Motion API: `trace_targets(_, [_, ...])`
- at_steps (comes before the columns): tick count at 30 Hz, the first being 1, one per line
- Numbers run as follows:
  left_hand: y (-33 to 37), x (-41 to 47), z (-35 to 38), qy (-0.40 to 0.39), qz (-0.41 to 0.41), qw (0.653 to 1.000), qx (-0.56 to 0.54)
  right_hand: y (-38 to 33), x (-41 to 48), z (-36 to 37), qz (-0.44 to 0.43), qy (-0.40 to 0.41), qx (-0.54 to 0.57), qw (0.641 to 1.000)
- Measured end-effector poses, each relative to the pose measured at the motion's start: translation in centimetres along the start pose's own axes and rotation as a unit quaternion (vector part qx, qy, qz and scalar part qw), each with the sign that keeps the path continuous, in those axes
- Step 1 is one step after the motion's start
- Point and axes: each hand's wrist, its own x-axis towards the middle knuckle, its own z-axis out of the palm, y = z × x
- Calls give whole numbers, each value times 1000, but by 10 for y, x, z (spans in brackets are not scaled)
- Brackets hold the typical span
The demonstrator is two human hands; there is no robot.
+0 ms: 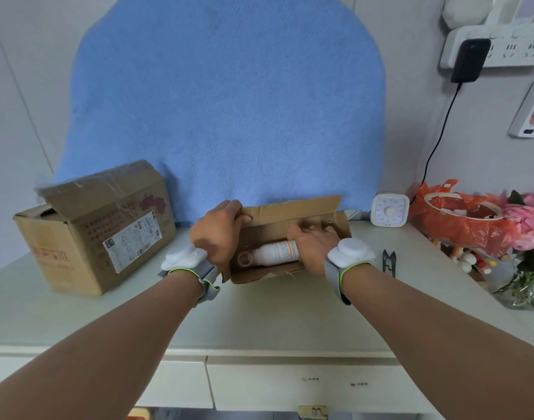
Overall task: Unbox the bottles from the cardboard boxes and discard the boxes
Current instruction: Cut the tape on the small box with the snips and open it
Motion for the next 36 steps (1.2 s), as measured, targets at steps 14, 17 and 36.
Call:
trace_targets(14, [-14,12,-5,-41,-45,997,46,-1,-13,-25,-7,107,33,994])
trace_targets(17, [-27,23,-11,-50,-110,990,70,1,-14,-41,2,180,143,973])
trace_targets(36, [-65,47,-27,18,-298,954,-30,-11,-13,-73,46,240,444,862])
